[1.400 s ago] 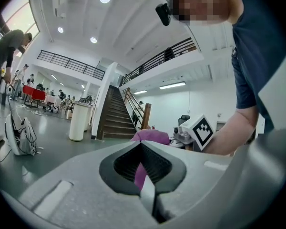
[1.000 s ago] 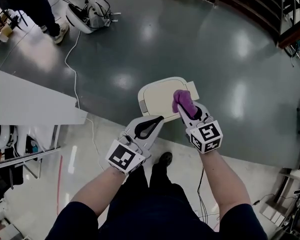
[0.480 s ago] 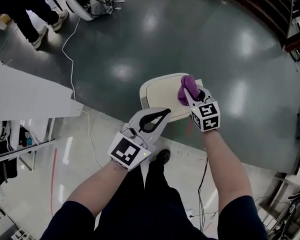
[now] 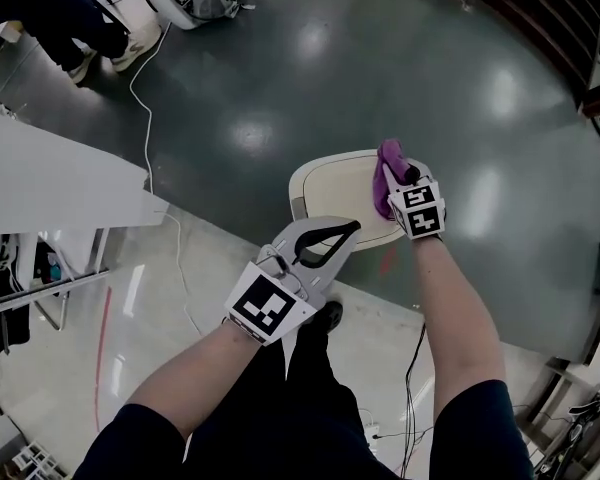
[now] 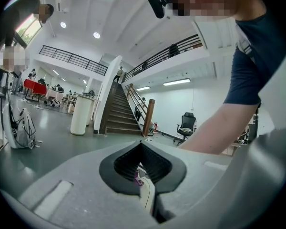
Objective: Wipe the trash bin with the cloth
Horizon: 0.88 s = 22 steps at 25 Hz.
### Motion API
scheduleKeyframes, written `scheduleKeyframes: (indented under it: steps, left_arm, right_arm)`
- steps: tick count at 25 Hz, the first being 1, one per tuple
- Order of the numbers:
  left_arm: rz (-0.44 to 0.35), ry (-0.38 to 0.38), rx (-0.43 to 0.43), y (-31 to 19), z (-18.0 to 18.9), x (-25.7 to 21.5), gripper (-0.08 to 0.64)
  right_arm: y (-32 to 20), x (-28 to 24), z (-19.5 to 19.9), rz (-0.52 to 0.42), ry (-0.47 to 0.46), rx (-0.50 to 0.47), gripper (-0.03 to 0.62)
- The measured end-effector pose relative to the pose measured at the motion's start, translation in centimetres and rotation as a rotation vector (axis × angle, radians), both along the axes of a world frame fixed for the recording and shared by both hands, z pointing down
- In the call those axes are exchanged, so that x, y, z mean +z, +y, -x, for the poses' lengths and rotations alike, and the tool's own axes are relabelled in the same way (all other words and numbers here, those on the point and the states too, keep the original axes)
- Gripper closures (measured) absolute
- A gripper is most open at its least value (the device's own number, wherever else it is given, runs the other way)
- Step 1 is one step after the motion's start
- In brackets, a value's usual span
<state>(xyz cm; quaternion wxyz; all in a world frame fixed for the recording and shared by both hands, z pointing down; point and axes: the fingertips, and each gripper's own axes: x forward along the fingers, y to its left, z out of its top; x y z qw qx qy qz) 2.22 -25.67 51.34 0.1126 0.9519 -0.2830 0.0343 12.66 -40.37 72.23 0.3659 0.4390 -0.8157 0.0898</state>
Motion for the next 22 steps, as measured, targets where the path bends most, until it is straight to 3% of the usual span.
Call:
scheduleKeyframes:
  steps: [7, 18, 22]
  left_arm:
    - [0.010, 0.006, -0.036, -0.6, 1.7, 1.0, 0.563]
    - [0.040, -0.015, -0.113, 0.5, 5.9, 2.7, 0.563]
    - [0.058, -0.010, -0.140, 1.3, 6.5, 3.3, 0.563]
  right_arm:
    - [-0.6, 0.2, 4.3, -0.002, -0.008, -0.051, 0.518]
    - [3.9, 0.2, 17.6, -0.004, -0.021, -0.305, 0.518]
    - [6.0, 0.1, 20.5, -0.014, -0.025, -0.373, 0.518]
